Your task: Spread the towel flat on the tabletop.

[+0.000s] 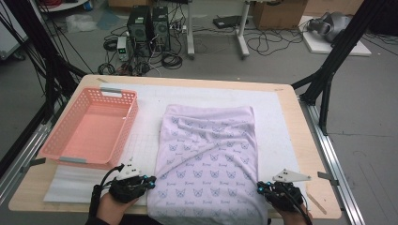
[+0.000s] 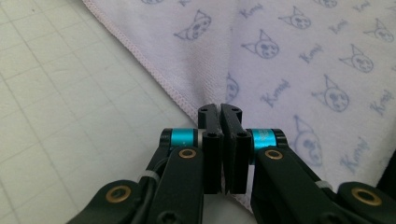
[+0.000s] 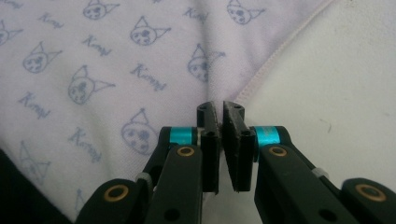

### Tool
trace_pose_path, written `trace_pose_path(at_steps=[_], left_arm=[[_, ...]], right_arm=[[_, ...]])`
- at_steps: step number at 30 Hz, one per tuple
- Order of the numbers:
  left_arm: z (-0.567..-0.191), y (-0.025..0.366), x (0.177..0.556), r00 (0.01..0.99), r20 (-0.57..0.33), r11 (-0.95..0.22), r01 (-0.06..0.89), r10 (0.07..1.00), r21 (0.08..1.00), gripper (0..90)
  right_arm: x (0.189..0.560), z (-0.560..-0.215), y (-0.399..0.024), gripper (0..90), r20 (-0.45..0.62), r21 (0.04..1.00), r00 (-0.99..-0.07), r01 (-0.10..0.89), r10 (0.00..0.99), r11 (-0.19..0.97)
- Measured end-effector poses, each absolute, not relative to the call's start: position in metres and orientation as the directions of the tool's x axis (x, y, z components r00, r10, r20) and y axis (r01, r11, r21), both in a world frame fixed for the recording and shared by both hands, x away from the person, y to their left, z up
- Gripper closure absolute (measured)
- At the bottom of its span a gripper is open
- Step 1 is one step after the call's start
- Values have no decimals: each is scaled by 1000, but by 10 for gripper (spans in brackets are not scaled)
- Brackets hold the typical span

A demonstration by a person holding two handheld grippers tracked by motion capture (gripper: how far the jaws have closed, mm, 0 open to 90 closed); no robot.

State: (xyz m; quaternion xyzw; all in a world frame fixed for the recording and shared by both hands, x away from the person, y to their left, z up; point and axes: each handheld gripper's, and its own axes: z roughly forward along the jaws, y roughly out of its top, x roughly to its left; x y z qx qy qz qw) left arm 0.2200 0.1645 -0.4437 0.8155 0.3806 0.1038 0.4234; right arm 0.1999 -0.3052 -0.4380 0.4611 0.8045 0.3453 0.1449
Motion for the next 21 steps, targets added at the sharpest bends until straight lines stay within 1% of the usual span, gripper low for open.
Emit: trace_pose_path(at_steps=[2,6,13,18,21], left_arm=[[-442,166,217,690,-169,-343,538,704,770,869],[-439,171,209,709,-162,-368,531,686,763,869],[-437,170,199,735,-181,-397,536,653,745,868],[-435,171,190,760,-183,-431,530,624,731,869],[-432,174,188,764,-196,-420,527,615,739,851]], right_arm=[[196,-437,-306,854,78,691,-549,632,832,352],[183,-432,-307,857,77,677,-571,632,818,377],[163,-424,-313,860,74,669,-593,626,802,401],[152,-425,-318,861,106,648,-598,648,795,401],[146,-422,-318,848,122,655,-610,643,783,398]])
